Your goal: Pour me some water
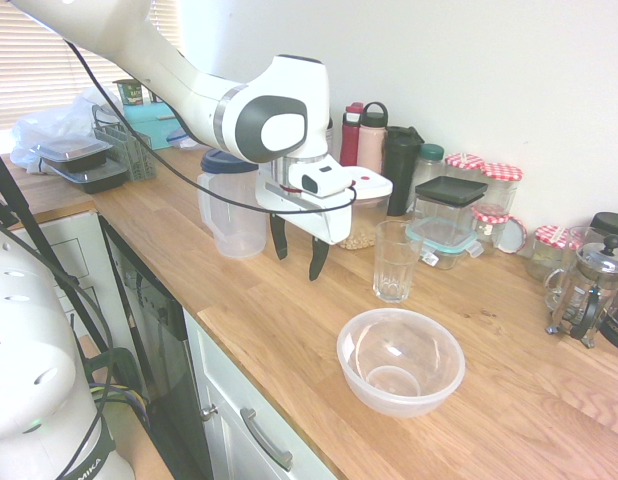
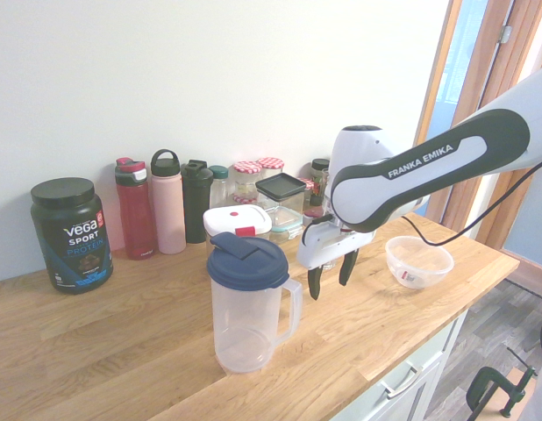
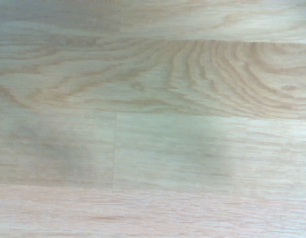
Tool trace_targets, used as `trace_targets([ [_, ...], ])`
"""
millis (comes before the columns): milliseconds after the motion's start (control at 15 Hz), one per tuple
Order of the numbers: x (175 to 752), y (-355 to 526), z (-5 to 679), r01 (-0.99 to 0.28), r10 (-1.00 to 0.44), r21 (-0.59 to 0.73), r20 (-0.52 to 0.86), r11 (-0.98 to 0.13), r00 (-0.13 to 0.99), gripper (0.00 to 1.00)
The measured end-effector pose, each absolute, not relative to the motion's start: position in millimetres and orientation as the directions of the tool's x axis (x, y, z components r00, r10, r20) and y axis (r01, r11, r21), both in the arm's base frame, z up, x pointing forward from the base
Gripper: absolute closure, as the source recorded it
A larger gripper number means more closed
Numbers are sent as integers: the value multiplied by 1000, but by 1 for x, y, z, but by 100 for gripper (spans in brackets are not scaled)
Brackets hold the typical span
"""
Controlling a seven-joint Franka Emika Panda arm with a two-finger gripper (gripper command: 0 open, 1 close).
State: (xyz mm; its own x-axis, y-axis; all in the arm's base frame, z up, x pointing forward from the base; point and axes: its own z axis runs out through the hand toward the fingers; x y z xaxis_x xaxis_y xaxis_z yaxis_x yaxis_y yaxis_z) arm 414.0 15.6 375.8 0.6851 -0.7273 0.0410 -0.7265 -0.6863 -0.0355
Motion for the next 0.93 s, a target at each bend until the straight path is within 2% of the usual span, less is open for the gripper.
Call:
trace_targets([
  [200, 412, 19, 379, -729, -730, -51, 23, -683, 683, 0],
  [333, 401, 19, 407, -696, -700, -72, 40, -714, 713, 0],
  [600, 352, 27, 477, -525, -536, -116, 102, -843, 838, 0],
  [933, 305, 94, 490, -341, -365, -163, 152, -926, 918, 0],
])
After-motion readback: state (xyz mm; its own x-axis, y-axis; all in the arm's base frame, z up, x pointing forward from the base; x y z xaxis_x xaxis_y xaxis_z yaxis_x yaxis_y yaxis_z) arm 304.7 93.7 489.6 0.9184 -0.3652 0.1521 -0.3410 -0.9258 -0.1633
